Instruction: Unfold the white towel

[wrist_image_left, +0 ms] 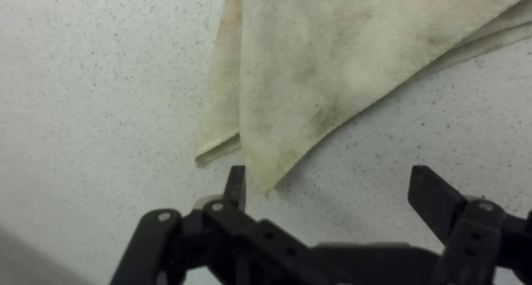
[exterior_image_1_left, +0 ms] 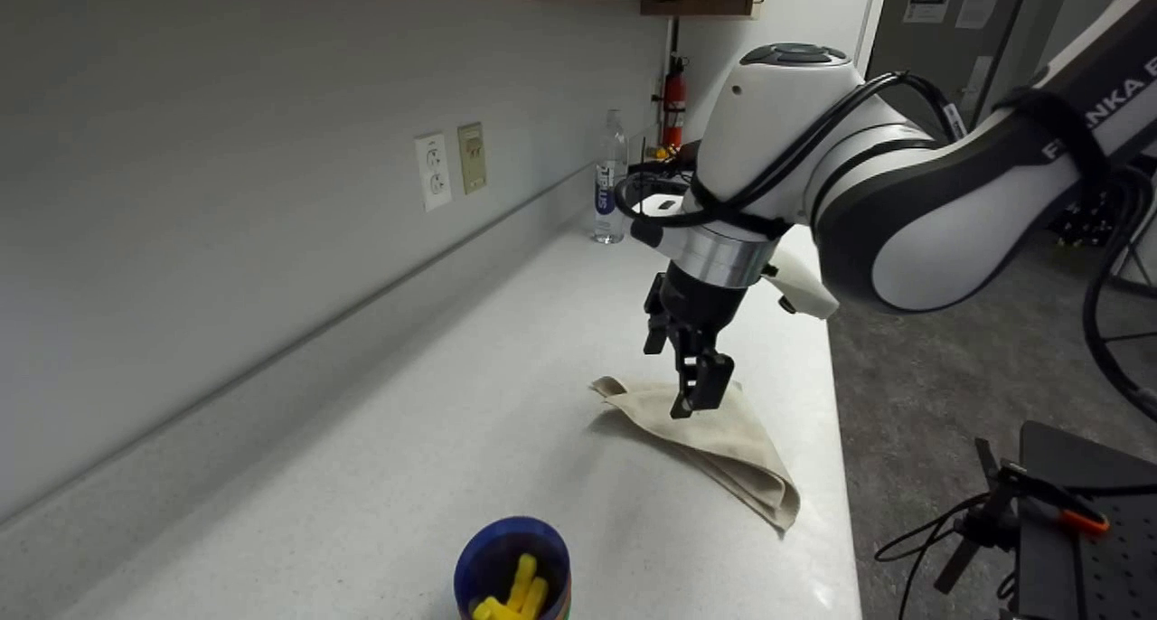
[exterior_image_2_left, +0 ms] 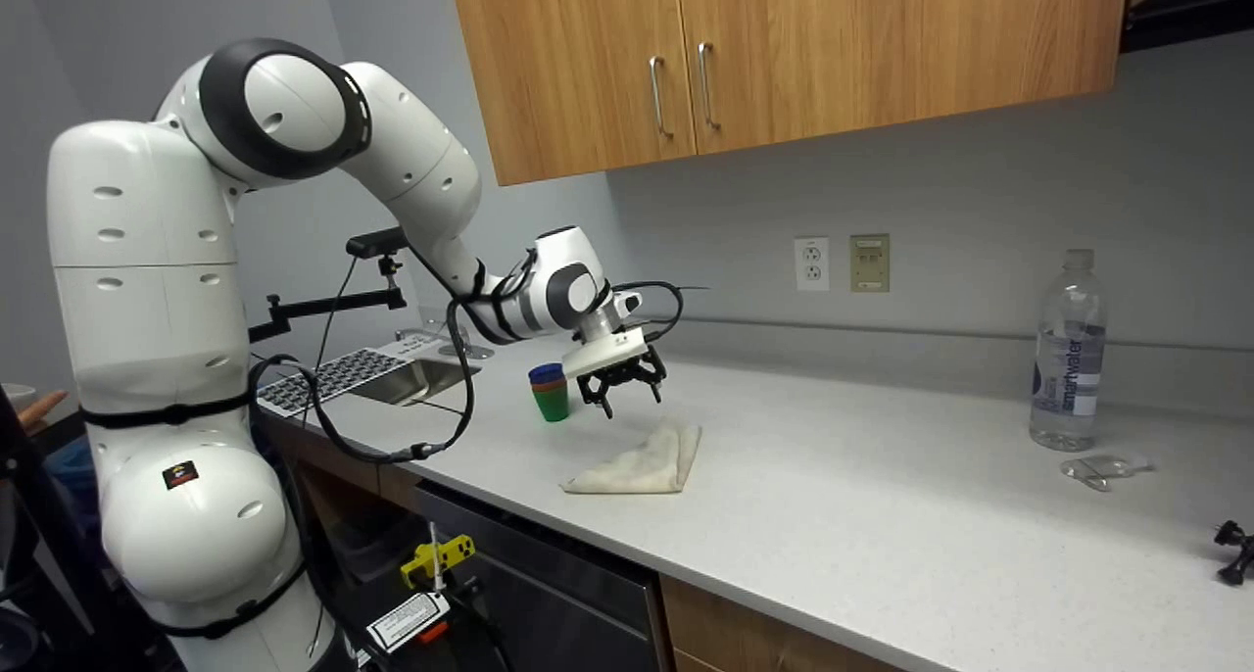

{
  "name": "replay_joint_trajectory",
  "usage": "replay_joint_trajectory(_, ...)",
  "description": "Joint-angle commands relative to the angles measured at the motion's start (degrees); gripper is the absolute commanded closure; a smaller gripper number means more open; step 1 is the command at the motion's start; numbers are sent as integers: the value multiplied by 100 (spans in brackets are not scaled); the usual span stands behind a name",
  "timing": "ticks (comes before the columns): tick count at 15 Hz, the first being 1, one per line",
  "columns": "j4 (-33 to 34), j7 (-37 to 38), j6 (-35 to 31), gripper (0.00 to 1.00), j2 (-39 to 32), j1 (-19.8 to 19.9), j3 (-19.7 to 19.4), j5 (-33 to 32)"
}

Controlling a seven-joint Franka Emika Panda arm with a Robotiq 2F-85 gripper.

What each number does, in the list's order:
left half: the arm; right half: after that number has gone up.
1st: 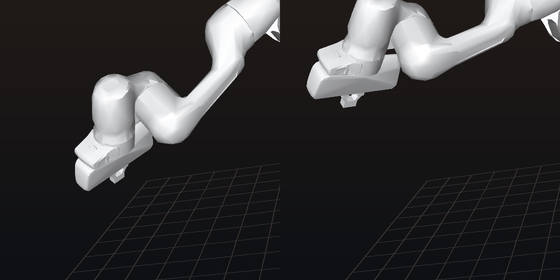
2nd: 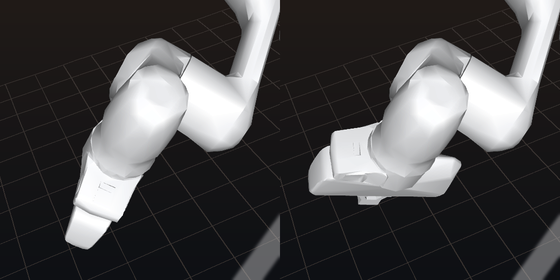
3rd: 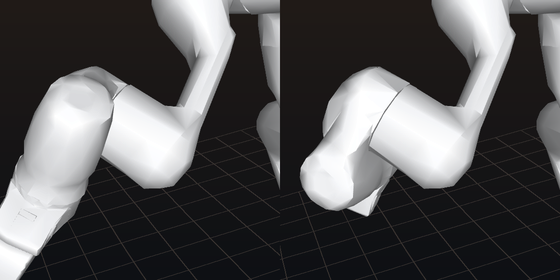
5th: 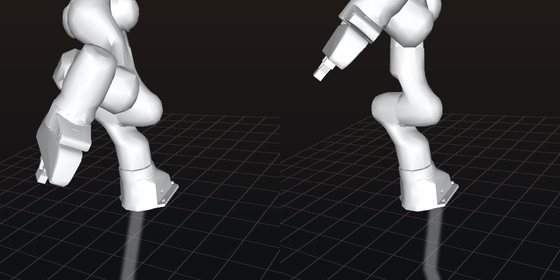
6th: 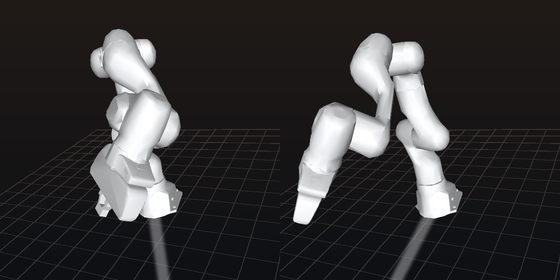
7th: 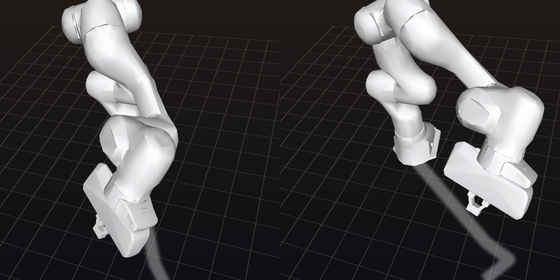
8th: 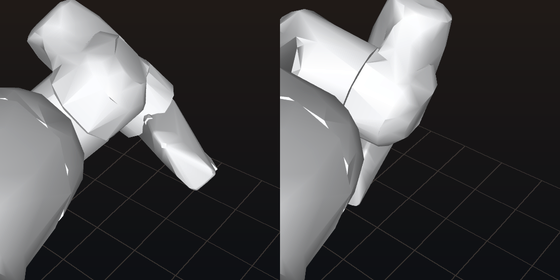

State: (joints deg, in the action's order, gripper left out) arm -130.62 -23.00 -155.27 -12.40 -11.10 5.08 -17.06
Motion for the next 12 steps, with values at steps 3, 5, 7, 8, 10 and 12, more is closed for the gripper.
replay_joint_trajectory(3,117,41,22,0,-76,133,144,-70)
replay_joint_trajectory(5,114,36,-9,0,-100,145,141,-67)
replay_joint_trajectory(7,143,13,-166,0,-241,188,145,-34)
replay_joint_trajectory(8,177,34,-238,0,-333,186,120,-93)
replay_joint_trajectory(10,239,42,-417,0,-520,214,123,-79)
replay_joint_trajectory(12,320,10,-605,0,-717,249,164,-10)
